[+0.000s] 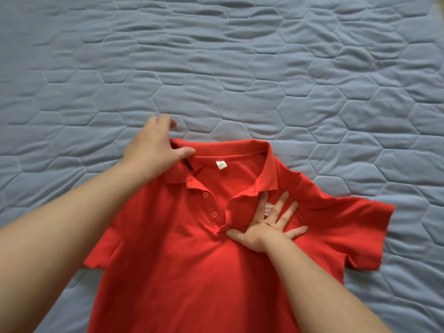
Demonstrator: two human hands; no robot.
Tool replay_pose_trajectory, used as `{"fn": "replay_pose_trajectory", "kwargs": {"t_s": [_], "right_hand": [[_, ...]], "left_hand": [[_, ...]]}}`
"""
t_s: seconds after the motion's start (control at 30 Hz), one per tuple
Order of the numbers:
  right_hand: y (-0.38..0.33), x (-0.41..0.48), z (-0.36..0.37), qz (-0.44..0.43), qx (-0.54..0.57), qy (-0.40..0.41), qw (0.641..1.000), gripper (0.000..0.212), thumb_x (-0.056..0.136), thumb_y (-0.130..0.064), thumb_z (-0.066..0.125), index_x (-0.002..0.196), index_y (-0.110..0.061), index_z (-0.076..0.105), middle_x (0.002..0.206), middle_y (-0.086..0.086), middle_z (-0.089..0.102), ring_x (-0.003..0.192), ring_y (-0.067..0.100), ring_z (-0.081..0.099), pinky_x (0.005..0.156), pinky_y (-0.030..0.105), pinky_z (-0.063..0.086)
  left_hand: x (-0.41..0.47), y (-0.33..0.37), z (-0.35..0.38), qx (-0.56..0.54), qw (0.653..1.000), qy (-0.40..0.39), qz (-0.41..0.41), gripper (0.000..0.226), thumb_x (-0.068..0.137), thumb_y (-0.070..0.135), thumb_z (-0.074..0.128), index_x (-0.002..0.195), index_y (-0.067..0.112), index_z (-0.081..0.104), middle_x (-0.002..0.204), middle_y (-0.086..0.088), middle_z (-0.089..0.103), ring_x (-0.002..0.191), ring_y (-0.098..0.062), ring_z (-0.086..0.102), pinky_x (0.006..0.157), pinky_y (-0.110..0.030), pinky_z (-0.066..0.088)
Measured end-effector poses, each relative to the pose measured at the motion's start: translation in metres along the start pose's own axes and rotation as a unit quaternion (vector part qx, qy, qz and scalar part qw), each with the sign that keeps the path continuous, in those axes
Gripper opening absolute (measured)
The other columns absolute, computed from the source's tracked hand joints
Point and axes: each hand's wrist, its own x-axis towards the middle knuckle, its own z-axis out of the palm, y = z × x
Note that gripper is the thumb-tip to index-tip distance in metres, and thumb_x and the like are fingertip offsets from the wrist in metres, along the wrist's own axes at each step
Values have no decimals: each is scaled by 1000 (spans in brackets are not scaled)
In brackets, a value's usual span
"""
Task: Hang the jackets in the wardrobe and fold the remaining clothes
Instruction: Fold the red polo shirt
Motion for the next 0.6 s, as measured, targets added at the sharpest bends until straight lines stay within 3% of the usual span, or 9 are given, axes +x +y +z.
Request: {"fn": "replay_pose_trajectory", "kwargs": {"t_s": [0.07,0.13,0.23,0.3,0.4,0.5,0.6], "right_hand": [[0,0,0,0,3,3,1000,133,57,-91,49,119,-27,-51,114,15,-67,122,42,-51,99,76,-9],[0,1,1,-2,4,8,1000,134,57,-91,48,120,-27,-51,114,15,-67,122,42,-51,99,76,-9],[1,3,3,-9,9,25,1000,134,58,-90,50,119,-28,-51,114,14,-68,122,42,-51,99,75,-9],[3,4,5,-12,5,34,999,133,57,-90,51,118,-28,-51,114,13,-67,123,42,-50,99,75,-10],[4,5,7,-20,5,45,999,134,57,-90,51,119,-28,-51,116,13,-66,124,42,-49,99,76,-11],[6,5,10,-30,20,70,997,136,56,-90,51,123,-27,-50,118,12,-65,125,41,-48,98,76,-11],[8,-1,13,-56,32,89,994,134,60,-87,52,136,-29,-41,133,13,-58,129,42,-44,99,76,-8]], "left_hand": [[-3,3,8,47,997,-55,-28,55,74,41,76,113,10,52,114,-12,59,107,-33,56,86,-42,47],[-5,6,20,55,995,-61,-49,43,78,27,72,110,6,52,114,-18,59,107,-37,55,86,-44,46],[-6,11,26,-28,998,-35,-43,22,84,5,51,104,2,60,109,-23,62,105,-37,56,81,-37,41],[3,11,17,-118,987,-78,-77,23,88,6,45,96,1,66,94,-20,64,89,-31,59,68,-33,41],[13,3,-5,-195,954,-142,-178,15,88,12,46,79,9,58,74,-12,54,60,-23,51,55,-28,46],[0,-2,-13,-253,936,-118,-213,10,87,16,53,77,16,54,73,-11,58,57,-23,55,58,-31,52],[-28,-1,5,-346,880,-165,-280,12,92,25,57,85,15,56,62,-5,62,52,-19,60,54,-30,53]]}}
